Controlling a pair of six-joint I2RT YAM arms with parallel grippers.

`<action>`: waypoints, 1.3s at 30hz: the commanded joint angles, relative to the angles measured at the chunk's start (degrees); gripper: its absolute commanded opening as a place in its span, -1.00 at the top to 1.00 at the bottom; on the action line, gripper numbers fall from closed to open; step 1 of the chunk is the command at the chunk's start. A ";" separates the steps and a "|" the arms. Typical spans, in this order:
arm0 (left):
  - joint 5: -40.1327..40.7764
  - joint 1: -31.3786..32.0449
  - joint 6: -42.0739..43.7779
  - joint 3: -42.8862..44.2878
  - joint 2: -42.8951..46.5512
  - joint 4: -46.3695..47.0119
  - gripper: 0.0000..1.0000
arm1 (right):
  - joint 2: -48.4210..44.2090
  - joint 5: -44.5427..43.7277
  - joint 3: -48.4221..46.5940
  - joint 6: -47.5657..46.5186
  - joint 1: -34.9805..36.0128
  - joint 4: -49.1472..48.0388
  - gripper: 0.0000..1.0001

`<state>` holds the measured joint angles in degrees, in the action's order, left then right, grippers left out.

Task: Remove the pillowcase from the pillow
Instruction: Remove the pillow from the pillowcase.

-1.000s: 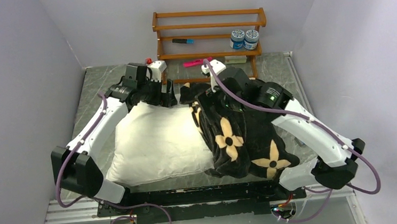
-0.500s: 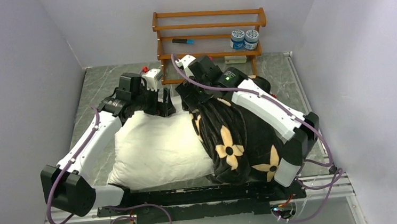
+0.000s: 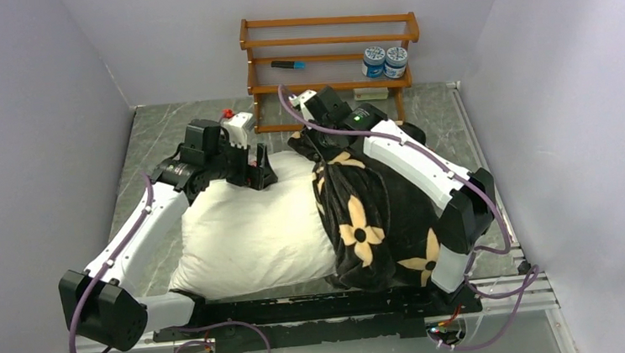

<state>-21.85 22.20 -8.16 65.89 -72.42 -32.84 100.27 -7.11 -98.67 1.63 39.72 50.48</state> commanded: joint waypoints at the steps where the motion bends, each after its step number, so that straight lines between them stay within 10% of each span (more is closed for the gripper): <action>1: -2.01 0.48 -0.13 0.20 2.59 -8.67 -0.89 | -4.69 -5.36 1.73 -2.64 -1.32 1.65 1.00; 19: -6.11 0.44 6.27 21.31 -11.06 -2.40 -0.93 | -17.43 2.33 4.90 -2.74 2.40 -10.14 1.00; 39: -23.67 5.97 14.86 11.62 -15.51 -4.91 -0.92 | -20.23 3.09 7.10 -0.25 2.52 -14.59 1.00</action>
<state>-40.73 25.32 4.19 79.42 -89.30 -35.88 83.66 -4.27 -89.34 0.60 42.15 44.93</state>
